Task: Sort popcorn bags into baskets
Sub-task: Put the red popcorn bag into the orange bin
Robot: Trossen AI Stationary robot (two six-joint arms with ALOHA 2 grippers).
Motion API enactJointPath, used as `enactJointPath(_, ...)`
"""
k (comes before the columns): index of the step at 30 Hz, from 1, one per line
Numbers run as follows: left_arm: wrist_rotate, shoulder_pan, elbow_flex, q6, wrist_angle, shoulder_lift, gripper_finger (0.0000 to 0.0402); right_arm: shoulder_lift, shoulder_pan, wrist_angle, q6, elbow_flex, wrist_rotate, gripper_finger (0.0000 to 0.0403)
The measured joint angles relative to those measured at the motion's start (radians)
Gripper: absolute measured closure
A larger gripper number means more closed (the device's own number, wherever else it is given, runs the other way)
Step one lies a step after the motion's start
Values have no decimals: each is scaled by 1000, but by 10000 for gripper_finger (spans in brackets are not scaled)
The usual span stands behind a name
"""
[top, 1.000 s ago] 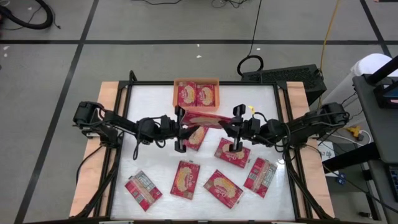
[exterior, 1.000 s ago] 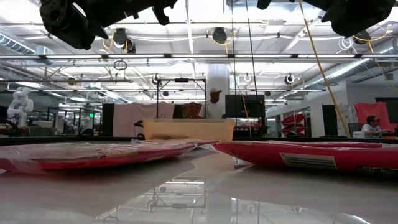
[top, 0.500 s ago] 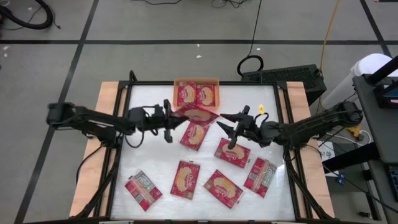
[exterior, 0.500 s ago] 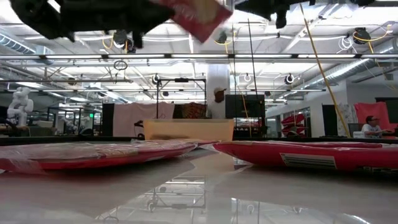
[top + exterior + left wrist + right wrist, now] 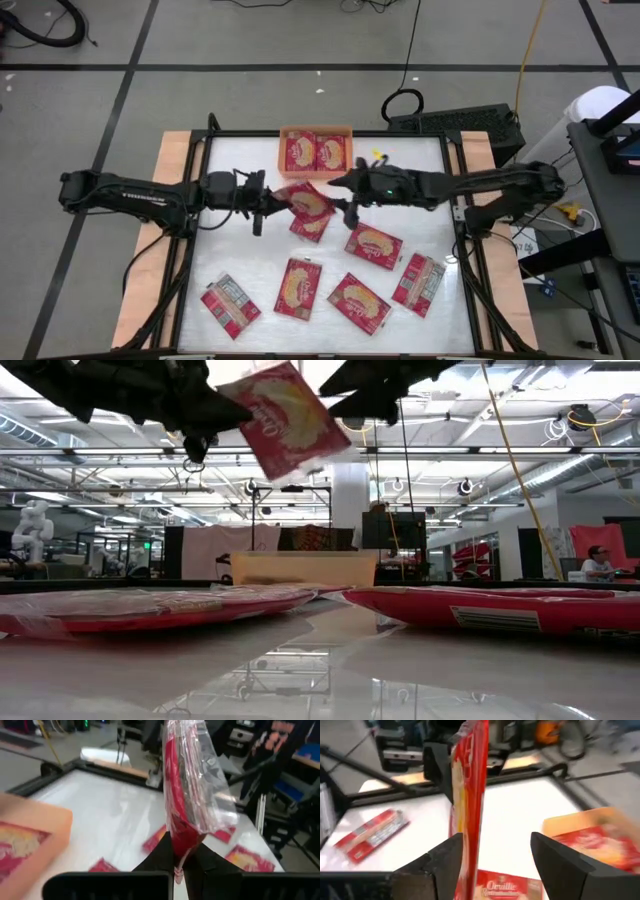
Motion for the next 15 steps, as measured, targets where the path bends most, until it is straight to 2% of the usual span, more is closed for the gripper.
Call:
enactJointPath(3,1,-6,0,-4,-59,2,386,52,-16,13,-7,8,-96,186)
enactJointPath(8,-4,-7,0,-7,-110,1,370,113,-34,25,-26,10,-157,209)
enactJointPath(10,-12,-7,0,-6,-107,1,372,135,-41,55,-25,10,-188,229)
enactJointPath(15,-17,-10,0,27,-106,1,389,169,-50,118,-30,10,-190,303)
